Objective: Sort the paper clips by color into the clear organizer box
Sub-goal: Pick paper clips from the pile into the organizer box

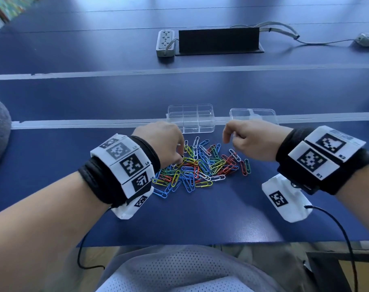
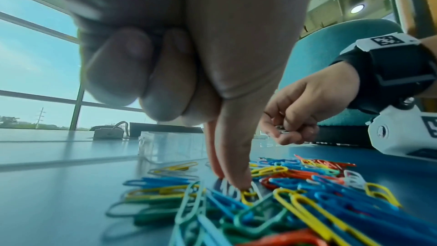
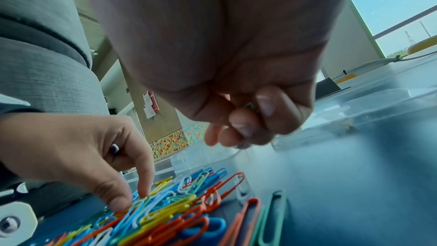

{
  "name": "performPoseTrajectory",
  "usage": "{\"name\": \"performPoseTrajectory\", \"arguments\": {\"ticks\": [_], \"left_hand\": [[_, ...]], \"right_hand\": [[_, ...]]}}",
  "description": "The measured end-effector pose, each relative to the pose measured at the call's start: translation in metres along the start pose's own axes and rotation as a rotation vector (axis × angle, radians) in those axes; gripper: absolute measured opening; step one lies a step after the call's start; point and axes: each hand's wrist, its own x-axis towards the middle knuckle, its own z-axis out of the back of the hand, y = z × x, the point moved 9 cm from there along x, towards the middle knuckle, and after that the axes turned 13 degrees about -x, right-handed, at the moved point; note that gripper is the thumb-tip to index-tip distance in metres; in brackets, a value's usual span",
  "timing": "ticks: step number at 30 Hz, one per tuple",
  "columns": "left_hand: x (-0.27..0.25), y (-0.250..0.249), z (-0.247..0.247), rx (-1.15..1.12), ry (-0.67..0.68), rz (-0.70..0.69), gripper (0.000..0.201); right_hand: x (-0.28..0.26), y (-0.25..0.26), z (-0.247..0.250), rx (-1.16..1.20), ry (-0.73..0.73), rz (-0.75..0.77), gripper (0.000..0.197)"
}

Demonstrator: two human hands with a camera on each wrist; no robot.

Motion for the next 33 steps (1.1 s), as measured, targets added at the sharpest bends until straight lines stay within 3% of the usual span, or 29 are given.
{"name": "performPoseTrajectory", "arguments": {"ticks": [7, 16, 20, 25, 28, 33], "left_hand": [[0.001, 0.006, -0.009, -0.011, 0.017, 0.045, 0.018], [-0.002, 0.006, 0.006, 0.034, -0.083, 0.072, 0.018], [-0.001, 0.007, 0.014, 0.043, -0.136, 0.085, 0.028], [0.0, 0.007, 0.008, 0.087, -0.095, 0.11, 0.026], [-0.002, 0.003, 0.004, 0.105, -0.08, 0.116, 0.019], [0.0, 0.005, 0.009, 0.059, -0.089, 0.112, 0.029]], "right_hand": [[-0.004, -0.001, -0.002, -0.077, 0.054, -0.017, 0.029], [-0.003, 0.004, -0.003, -0.108, 0.059, -0.01, 0.028], [-0.002, 0.006, -0.006, -0.103, 0.071, 0.002, 0.027], [-0.001, 0.004, 0.001, -0.108, 0.035, -0.014, 0.026], [0.002, 0.0, 0.007, -0.114, -0.007, -0.022, 0.021], [0.004, -0.003, 0.004, -0.126, -0.01, 0.042, 0.009]]}}
